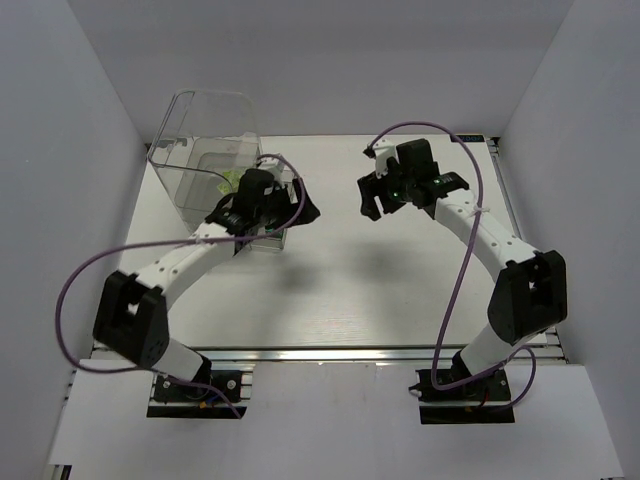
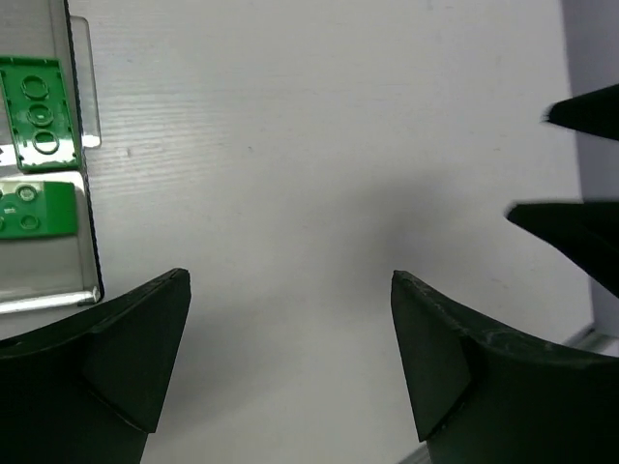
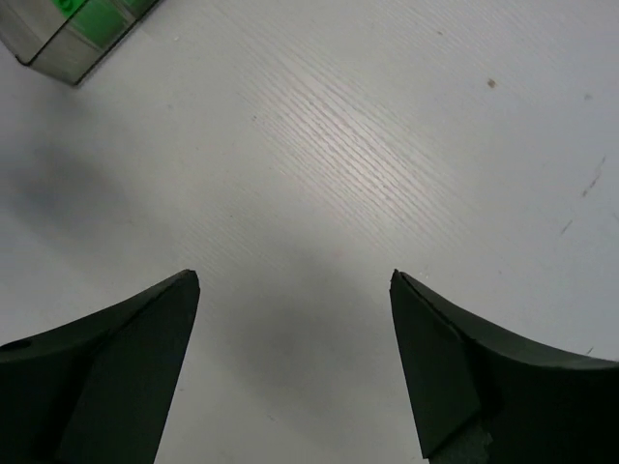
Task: Sort the legos into containers by color
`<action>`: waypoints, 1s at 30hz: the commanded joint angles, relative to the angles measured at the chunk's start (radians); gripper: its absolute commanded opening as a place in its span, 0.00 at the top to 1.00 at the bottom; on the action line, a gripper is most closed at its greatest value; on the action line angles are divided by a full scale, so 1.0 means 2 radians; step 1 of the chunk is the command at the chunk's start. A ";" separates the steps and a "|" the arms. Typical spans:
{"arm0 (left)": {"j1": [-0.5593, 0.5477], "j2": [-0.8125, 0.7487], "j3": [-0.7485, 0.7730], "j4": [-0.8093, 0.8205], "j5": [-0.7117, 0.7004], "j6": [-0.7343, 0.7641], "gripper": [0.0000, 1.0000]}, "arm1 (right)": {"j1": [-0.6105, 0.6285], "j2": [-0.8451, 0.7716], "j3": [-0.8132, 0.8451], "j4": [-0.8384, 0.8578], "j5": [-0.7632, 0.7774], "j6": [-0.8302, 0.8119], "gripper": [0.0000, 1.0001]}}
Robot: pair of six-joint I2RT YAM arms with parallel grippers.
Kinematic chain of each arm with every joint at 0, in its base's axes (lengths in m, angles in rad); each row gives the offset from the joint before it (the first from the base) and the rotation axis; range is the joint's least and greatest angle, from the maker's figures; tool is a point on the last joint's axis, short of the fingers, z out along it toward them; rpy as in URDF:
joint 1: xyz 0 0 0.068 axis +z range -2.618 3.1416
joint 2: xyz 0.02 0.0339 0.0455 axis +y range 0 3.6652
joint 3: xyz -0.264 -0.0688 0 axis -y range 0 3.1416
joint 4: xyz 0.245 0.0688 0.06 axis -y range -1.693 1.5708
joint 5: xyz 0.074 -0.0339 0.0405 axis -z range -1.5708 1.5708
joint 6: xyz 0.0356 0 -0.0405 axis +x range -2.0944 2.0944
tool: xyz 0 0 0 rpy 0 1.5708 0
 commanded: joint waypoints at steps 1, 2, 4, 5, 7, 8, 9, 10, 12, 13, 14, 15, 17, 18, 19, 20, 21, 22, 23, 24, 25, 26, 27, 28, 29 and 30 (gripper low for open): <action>-0.002 0.069 0.074 -0.025 -0.028 0.050 0.06 | -0.013 -0.032 -0.010 0.014 0.008 -0.011 0.11; -0.002 0.089 0.092 -0.034 -0.038 0.061 0.06 | -0.016 -0.036 -0.016 0.013 0.009 -0.007 0.11; -0.007 0.149 0.147 -0.064 -0.070 0.071 0.06 | -0.028 -0.048 -0.030 0.017 0.006 -0.003 0.11; -0.007 0.167 0.164 -0.072 -0.077 0.079 0.06 | -0.031 -0.052 -0.035 0.019 0.005 -0.001 0.11; -0.007 0.202 0.192 -0.088 -0.090 0.087 0.06 | -0.039 -0.059 -0.041 0.020 0.005 0.003 0.11; -0.007 0.233 0.219 -0.092 -0.097 0.097 0.06 | -0.041 -0.061 -0.045 0.022 0.005 0.006 0.11; -0.007 0.249 0.233 -0.106 -0.106 0.101 0.08 | -0.047 -0.062 -0.046 0.022 0.005 0.007 0.11; -0.007 0.264 0.246 -0.113 -0.115 0.104 0.10 | -0.049 -0.064 -0.048 0.022 0.005 0.008 0.11; -0.007 0.302 0.285 -0.140 -0.134 0.111 0.17 | -0.055 -0.065 -0.052 0.023 0.004 0.011 0.11; -0.007 0.312 0.296 -0.148 -0.158 0.112 0.22 | -0.056 -0.066 -0.053 0.022 0.002 0.011 0.11; -0.007 0.320 0.306 -0.157 -0.170 0.114 0.27 | -0.056 -0.066 -0.054 0.022 -0.001 0.012 0.11; -0.007 0.332 0.321 -0.169 -0.182 0.116 0.34 | -0.061 -0.066 -0.056 0.022 -0.003 0.013 0.11; -0.007 0.340 0.332 -0.182 -0.222 0.123 0.44 | -0.062 -0.065 -0.059 0.022 -0.009 0.015 0.11; -0.007 0.345 0.339 -0.193 -0.238 0.124 0.54 | -0.065 -0.063 -0.060 0.023 -0.011 0.016 0.11; -0.007 0.348 0.342 -0.200 -0.254 0.122 0.58 | -0.065 -0.062 -0.060 0.022 -0.013 0.017 0.11; -0.007 0.351 0.343 -0.215 -0.286 0.121 0.61 | -0.068 -0.062 -0.060 0.022 -0.018 0.018 0.11; -0.007 0.352 0.344 -0.221 -0.299 0.121 0.62 | -0.071 -0.058 -0.059 0.022 -0.021 0.019 0.11; -0.007 0.357 0.343 -0.225 -0.310 0.122 0.63 | -0.069 -0.056 -0.058 0.022 -0.024 0.020 0.11; -0.007 0.359 0.345 -0.231 -0.342 0.118 0.63 | -0.070 -0.055 -0.056 0.021 -0.028 0.020 0.11; -0.007 0.361 0.346 -0.242 -0.358 0.117 0.63 | -0.072 -0.051 -0.055 0.020 -0.030 0.021 0.11; -0.007 0.365 0.349 -0.251 -0.376 0.108 0.63 | -0.072 -0.049 -0.052 0.018 -0.032 0.022 0.11; -0.007 0.368 0.348 -0.261 -0.405 0.104 0.63 | -0.072 -0.046 -0.050 0.018 -0.035 0.022 0.11; -0.007 0.370 0.351 -0.268 -0.415 0.101 0.62 | -0.074 -0.041 -0.049 0.017 -0.037 0.023 0.11; -0.001 0.374 0.352 -0.272 -0.425 0.097 0.61 | -0.072 -0.039 -0.045 0.016 -0.038 0.022 0.11; 0.003 0.381 0.357 -0.281 -0.428 0.090 0.60 | -0.075 -0.036 -0.043 0.015 -0.041 0.022 0.11; 0.003 0.384 0.358 -0.292 -0.440 0.086 0.60 | -0.075 -0.032 -0.040 0.014 -0.042 0.022 0.11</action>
